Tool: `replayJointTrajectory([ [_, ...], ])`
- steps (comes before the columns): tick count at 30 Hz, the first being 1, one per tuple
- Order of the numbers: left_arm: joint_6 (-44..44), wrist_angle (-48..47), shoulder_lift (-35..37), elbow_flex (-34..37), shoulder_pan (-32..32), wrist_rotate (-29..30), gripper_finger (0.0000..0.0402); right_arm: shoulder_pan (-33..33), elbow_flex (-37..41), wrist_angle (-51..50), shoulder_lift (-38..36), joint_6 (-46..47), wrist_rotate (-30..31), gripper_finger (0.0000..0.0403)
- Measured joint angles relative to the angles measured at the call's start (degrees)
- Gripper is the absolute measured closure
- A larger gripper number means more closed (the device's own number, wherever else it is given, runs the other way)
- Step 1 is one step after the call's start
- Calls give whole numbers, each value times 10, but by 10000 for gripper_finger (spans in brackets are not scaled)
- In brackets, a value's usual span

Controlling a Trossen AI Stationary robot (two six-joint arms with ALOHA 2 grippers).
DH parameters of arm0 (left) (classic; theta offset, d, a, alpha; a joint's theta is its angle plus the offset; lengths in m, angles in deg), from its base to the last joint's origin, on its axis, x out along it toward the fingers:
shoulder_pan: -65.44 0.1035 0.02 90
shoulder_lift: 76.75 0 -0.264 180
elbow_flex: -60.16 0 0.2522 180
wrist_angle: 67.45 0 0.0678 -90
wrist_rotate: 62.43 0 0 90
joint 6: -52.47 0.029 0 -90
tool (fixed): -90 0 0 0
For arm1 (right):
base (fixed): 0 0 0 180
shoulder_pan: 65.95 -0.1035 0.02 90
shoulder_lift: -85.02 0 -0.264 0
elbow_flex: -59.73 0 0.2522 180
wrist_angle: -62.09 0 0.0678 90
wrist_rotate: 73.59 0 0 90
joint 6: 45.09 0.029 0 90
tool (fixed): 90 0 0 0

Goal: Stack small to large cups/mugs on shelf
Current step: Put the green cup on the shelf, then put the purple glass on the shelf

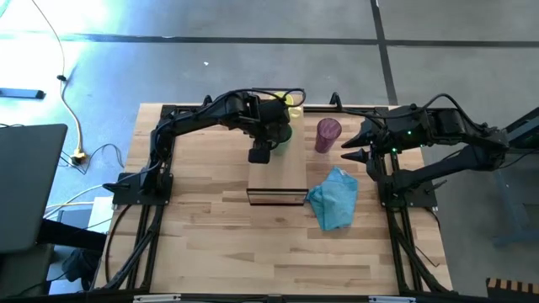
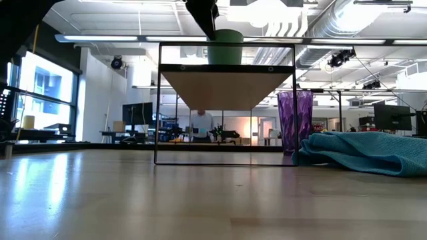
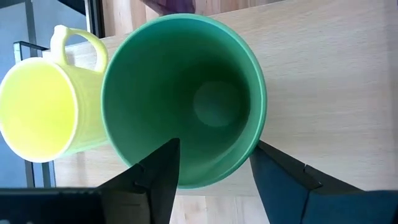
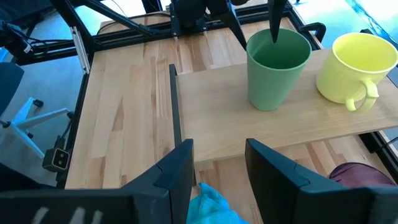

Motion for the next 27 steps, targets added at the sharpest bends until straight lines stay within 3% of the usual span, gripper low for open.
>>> replayJointTrajectory([
  [23, -15, 24, 64, 0, -41, -18, 218, 0, 0, -7, 0, 5, 1, 265],
  [27, -45, 25, 103, 0, -59, -19, 218, 0, 0, -89, 3, 56, 66, 265],
])
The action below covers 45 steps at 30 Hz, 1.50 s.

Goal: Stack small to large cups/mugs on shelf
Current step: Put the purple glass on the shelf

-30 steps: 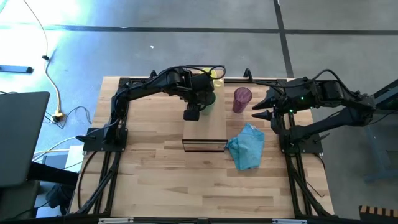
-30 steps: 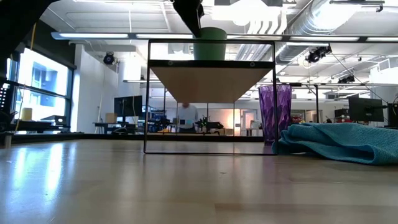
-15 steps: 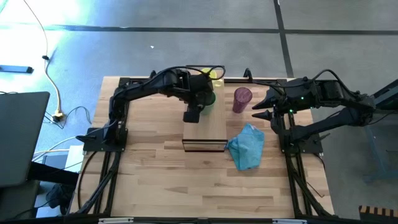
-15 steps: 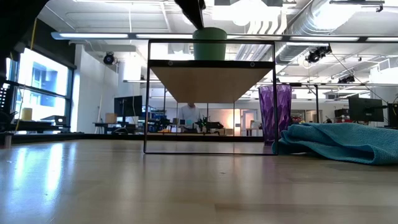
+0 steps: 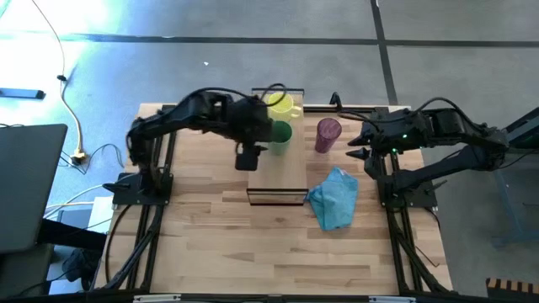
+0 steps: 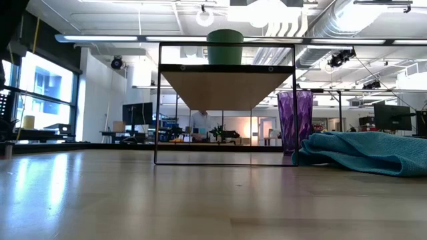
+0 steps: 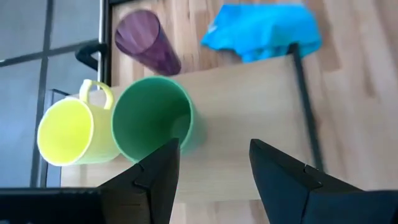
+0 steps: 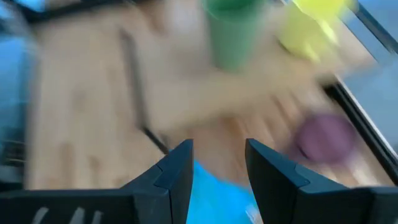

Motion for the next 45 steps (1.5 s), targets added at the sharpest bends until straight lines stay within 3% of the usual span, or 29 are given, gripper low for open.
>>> replayJointTrajectory([
  [3, -35, 2, 32, 0, -5, -16, 218, 0, 0, -85, 5, 51, 50, 265],
  [6, -76, 6, 64, 0, -9, -50, 218, 0, 0, -107, 7, 68, 69, 265],
  [10, -117, 10, 96, 0, -13, -87, 218, 0, 0, -65, 14, 18, 71, 265],
  [17, -134, 1, 119, 0, -44, -90, 218, 18, 0, -61, 58, -76, 97, 265],
  [25, -169, -44, 119, 1, -70, -79, 218, 96, 0, -51, 118, -161, 45, 265],
  [33, -213, -72, 124, 1, -142, 7, 218, 206, 0, -28, 131, -207, 1, 265],
  [38, -233, -72, 138, 1, -192, 57, 218, 279, 0, -31, 139, -203, -97, 265],
  [45, -260, -72, 157, 1, -241, 109, 218, 335, 0, -33, 186, -190, -165, 265],
])
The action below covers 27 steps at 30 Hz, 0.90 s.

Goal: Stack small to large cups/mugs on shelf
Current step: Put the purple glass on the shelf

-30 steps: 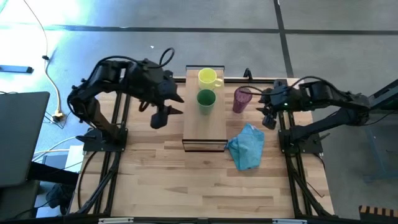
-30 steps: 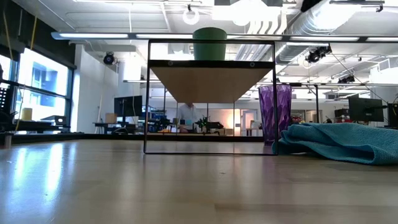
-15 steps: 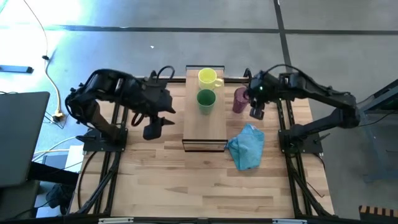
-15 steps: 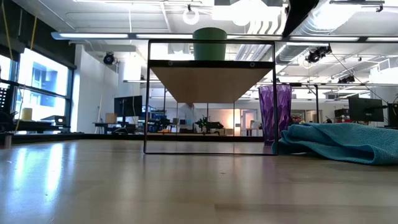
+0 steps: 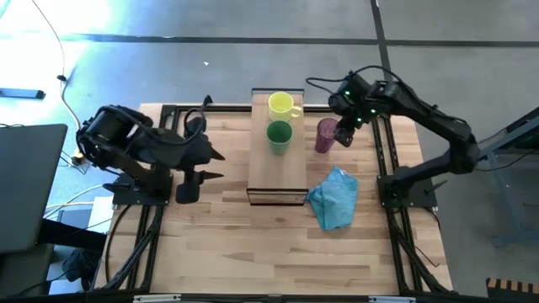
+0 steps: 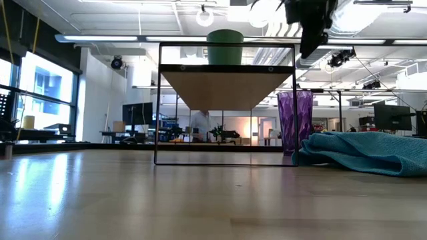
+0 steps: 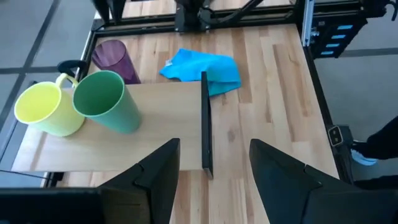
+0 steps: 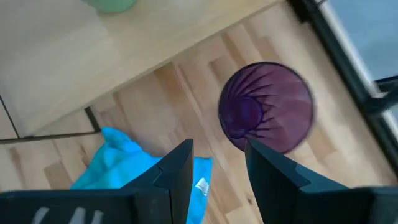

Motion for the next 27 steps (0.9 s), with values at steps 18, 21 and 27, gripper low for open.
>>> replayJointTrajectory([
  [18, -34, 0, 4, 0, -9, 3, 218, 38, 0, 39, 159, 50, -28, 265],
  [21, -34, 0, 4, 0, -9, 3, 218, 36, 0, 52, 161, 50, -29, 265],
  [27, -38, 0, 4, 0, -9, 16, 218, 37, 0, 60, 161, 47, -29, 265],
])
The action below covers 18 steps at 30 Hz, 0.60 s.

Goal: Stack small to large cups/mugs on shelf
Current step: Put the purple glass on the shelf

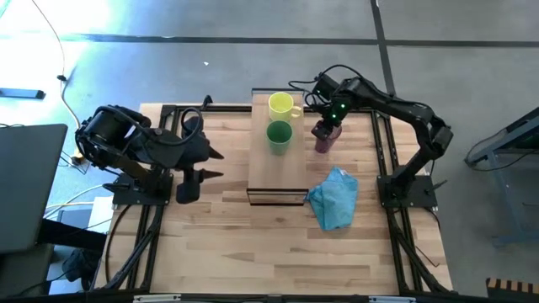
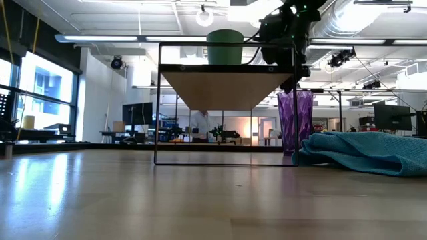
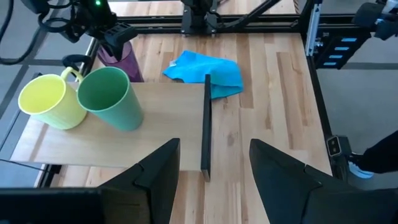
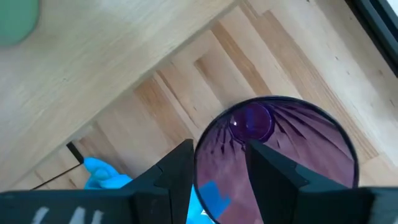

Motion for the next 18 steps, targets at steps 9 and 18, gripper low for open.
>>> replayJointTrajectory([
  [9, -3, 0, 0, 0, 1, 15, 218, -2, 0, -5, 0, -16, 0, 265],
  [18, -12, 0, 0, 0, 1, 16, 218, -7, 0, -20, 0, -25, 0, 265],
])
